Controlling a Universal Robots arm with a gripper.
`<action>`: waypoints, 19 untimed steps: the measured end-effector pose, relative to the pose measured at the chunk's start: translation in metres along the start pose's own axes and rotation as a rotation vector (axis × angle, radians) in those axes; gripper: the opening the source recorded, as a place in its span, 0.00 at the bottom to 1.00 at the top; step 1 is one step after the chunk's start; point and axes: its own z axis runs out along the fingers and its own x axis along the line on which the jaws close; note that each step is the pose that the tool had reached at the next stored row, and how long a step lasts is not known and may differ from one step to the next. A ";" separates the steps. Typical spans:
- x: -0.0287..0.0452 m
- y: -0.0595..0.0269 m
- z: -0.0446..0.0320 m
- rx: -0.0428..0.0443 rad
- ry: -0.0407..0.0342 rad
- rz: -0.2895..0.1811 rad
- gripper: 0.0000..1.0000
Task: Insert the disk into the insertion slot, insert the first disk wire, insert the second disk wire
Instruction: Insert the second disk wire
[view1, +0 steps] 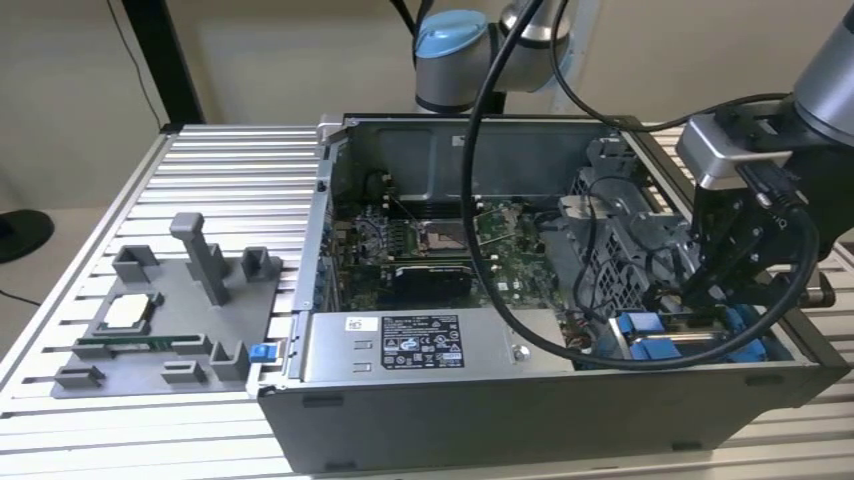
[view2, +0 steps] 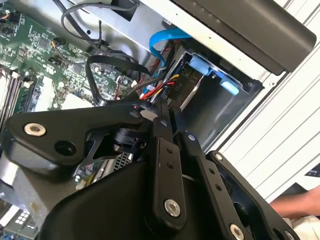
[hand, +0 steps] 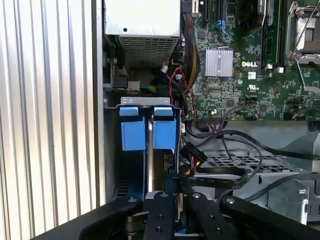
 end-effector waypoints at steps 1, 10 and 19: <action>0.0000 0.0000 0.0005 0.0017 -0.0001 0.000 0.00; 0.0003 0.0001 0.0039 0.0104 -0.0004 -0.001 0.00; 0.0006 0.0002 0.0065 0.0243 -0.0004 -0.002 0.00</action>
